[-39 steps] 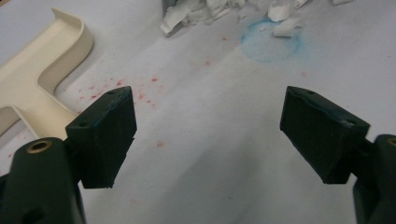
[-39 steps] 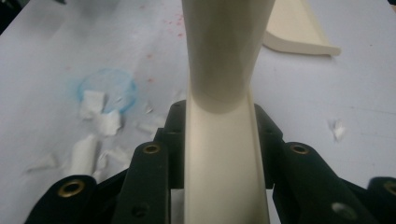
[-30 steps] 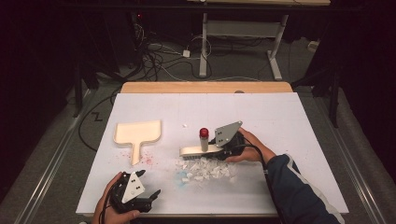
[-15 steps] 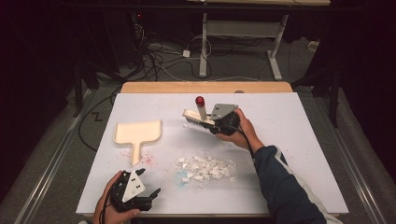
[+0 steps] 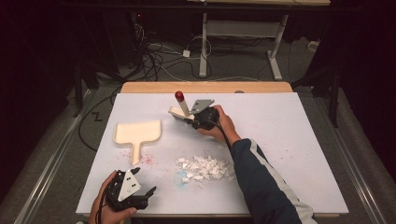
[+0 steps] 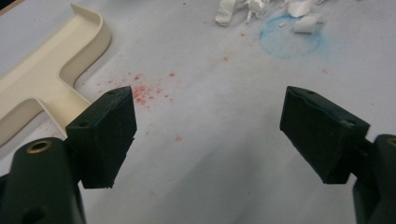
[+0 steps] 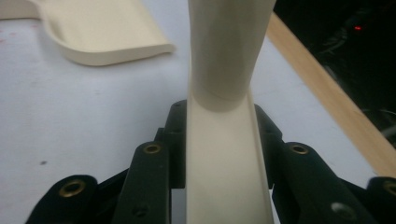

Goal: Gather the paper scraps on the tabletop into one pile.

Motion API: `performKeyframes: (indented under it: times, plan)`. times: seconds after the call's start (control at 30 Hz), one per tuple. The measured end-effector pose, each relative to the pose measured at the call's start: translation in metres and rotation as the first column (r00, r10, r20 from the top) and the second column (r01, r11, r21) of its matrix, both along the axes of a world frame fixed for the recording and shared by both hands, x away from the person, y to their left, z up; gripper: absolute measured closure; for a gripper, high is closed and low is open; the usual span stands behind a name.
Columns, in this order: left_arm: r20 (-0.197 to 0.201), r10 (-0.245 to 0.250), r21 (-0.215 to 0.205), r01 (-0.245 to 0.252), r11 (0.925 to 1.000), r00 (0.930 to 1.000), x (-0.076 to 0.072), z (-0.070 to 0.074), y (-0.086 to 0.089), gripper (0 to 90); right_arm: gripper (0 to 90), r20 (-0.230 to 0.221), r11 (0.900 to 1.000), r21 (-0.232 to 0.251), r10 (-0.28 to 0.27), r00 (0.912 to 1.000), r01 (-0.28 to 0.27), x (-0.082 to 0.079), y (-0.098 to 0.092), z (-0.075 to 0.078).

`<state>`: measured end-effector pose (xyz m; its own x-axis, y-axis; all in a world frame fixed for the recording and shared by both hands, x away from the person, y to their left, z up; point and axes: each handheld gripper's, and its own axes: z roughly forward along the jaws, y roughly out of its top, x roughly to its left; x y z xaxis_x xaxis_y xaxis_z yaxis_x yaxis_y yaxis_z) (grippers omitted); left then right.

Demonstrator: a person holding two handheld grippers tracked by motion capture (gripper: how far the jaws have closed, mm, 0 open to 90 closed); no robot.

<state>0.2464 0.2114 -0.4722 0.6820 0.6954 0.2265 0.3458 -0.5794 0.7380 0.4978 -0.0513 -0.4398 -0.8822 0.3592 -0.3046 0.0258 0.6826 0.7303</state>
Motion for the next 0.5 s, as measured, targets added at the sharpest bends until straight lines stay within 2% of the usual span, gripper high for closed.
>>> performKeyframes:
  times: [0.17,0.27,0.33,0.4,0.5]
  plan:
    - [-0.003,-0.006,-0.001,0.006,1.0000,1.0000,-0.001,0.001,0.000,17.5,68.4,-0.038,0.997,-0.037,0.071,0.9968,-0.072,-0.007,0.000,-0.001]
    - [-0.003,-0.013,0.003,0.013,0.9999,0.9999,-0.001,0.001,-0.001,17.5,68.5,-0.069,0.989,-0.021,0.147,0.9867,-0.149,-0.016,-0.011,0.002]
    - [-0.015,-0.016,0.002,0.016,0.9999,0.9998,-0.002,0.001,-0.003,17.5,68.5,-0.095,0.977,-0.011,0.212,0.9726,-0.214,-0.026,-0.020,0.004]
    - [-0.016,-0.022,0.006,0.022,0.9997,0.9996,-0.003,0.001,-0.004,17.5,68.5,-0.106,0.958,-0.028,0.282,0.9536,-0.286,-0.039,-0.029,0.007]
    - [-0.020,-0.027,0.007,0.027,0.9996,0.9994,-0.004,0.000,-0.005,17.5,68.4,-0.126,0.933,-0.049,0.348,0.9290,-0.356,-0.058,-0.044,0.008]
